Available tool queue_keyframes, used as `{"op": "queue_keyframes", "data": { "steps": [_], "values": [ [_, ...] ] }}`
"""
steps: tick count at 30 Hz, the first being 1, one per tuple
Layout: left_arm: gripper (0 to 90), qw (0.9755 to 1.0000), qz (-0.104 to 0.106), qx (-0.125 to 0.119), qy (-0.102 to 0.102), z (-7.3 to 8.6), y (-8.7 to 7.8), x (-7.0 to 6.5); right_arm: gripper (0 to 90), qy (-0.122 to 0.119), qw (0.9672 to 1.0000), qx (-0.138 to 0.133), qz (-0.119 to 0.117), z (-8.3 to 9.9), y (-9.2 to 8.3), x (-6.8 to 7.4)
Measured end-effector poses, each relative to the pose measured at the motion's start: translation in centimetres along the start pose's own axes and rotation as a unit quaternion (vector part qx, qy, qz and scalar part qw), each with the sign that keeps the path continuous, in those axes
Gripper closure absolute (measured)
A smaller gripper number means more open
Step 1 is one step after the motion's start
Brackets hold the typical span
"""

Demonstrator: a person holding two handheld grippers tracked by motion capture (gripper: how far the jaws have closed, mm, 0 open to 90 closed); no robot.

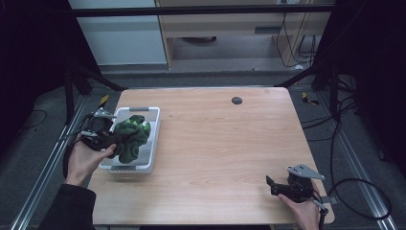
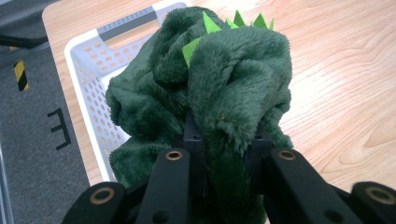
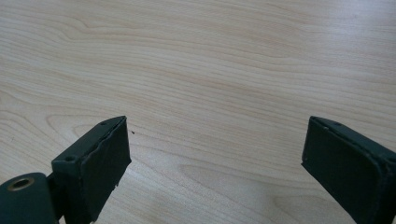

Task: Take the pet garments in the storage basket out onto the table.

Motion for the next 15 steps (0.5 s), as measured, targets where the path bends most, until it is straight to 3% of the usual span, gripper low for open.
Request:
{"op": "queue_keyframes", "data": {
  "steps": [15],
  "values": [
    [75.9, 0.9989, 0.021, -0.017, 0.038, -1.2, -1.8, -2.4, 7.5, -0.006, 1.0000, -0.005, 0.004, 0.0, 0.0, -0.1]
  ]
}}
Point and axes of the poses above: each handheld gripper's, and its own axes: y roughly forward along the jaws, z roughly out of its underside, x roughly to its left, the point moved 1 cm from there along y, roughly forward along the jaws, and after that the axes turned 8 degrees about -z, right-handed, at the moved point
